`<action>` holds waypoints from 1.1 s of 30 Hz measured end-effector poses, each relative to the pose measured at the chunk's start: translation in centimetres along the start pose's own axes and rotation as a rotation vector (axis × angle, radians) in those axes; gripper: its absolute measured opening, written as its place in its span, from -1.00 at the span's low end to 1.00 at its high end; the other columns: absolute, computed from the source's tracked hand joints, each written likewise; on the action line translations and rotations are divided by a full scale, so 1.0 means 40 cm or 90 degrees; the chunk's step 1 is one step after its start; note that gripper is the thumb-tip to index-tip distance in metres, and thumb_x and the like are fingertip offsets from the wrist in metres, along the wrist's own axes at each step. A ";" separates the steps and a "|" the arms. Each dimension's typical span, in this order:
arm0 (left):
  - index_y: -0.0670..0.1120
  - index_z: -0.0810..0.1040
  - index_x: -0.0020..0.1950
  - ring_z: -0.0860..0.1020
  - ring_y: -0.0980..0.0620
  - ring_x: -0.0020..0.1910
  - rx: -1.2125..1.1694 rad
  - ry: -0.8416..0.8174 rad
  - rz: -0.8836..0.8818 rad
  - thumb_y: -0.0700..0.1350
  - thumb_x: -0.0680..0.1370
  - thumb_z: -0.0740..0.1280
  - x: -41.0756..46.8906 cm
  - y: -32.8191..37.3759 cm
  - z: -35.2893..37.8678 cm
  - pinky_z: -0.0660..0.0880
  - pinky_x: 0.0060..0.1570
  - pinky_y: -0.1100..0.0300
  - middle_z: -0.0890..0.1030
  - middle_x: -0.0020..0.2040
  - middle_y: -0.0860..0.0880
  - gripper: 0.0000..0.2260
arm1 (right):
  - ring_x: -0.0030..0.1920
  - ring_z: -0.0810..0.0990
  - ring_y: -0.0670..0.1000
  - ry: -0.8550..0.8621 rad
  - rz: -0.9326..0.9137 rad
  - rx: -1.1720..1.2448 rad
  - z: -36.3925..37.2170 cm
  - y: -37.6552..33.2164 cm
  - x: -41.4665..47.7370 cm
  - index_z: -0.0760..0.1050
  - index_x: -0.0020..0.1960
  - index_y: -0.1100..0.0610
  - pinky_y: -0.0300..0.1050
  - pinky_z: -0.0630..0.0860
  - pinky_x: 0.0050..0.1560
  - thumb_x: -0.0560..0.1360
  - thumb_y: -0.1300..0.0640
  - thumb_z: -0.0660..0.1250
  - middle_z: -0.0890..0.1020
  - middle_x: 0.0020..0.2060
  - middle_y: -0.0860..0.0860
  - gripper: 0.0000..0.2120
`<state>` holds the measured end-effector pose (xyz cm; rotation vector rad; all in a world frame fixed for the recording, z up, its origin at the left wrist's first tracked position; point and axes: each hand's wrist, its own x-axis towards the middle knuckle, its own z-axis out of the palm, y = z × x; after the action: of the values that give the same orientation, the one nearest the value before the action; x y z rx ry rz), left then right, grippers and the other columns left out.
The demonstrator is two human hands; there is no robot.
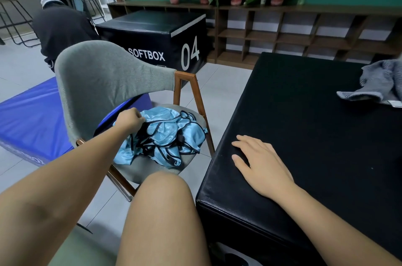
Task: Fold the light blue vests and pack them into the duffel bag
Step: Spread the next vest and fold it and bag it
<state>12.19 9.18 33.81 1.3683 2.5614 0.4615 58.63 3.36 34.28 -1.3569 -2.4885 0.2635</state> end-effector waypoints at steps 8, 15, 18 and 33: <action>-0.21 0.57 -0.09 0.51 -0.09 -0.26 0.172 -0.062 -0.072 -0.24 0.55 0.28 0.011 -0.063 0.003 0.47 -0.29 0.07 0.59 -0.19 -0.11 -0.90 | 0.62 0.18 -0.14 0.001 0.003 -0.004 -0.004 -0.004 -0.001 0.36 0.59 -0.12 -0.10 0.11 0.62 0.74 -0.19 0.07 0.30 0.62 -0.18 -0.54; -0.12 0.70 -0.12 0.55 -0.05 -0.29 -0.015 0.040 -0.022 -0.21 0.58 0.40 -0.019 0.010 -0.141 0.52 -0.24 0.07 0.69 -0.16 -0.11 -0.89 | 0.62 0.19 -0.14 0.009 0.002 0.002 0.000 -0.001 0.000 0.37 0.58 -0.13 -0.10 0.13 0.62 0.73 -0.21 0.06 0.31 0.61 -0.20 -0.54; -0.24 0.68 -0.16 0.52 -0.10 -0.33 -0.059 0.089 0.008 -0.23 0.53 0.42 -0.034 0.053 -0.230 0.43 -0.32 0.11 0.63 -0.26 -0.16 -0.90 | 0.62 0.18 -0.14 0.012 0.003 0.003 -0.001 -0.002 0.000 0.36 0.58 -0.14 -0.12 0.11 0.62 0.73 -0.21 0.06 0.31 0.61 -0.20 -0.53; -0.05 0.65 -0.14 0.51 0.01 -0.30 -0.285 0.247 0.179 -0.20 0.57 0.47 -0.230 0.295 -0.649 0.56 -0.19 0.04 0.65 -0.21 -0.07 -0.89 | 0.42 0.48 -0.04 0.016 0.052 0.156 -0.095 -0.086 0.017 0.42 0.51 -0.09 0.04 0.43 0.46 0.70 -0.16 0.22 0.55 0.38 -0.12 -0.58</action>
<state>18.10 3.06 62.53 1.5793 2.3150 1.3756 56.85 2.16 38.98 -1.3508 -2.2930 0.5464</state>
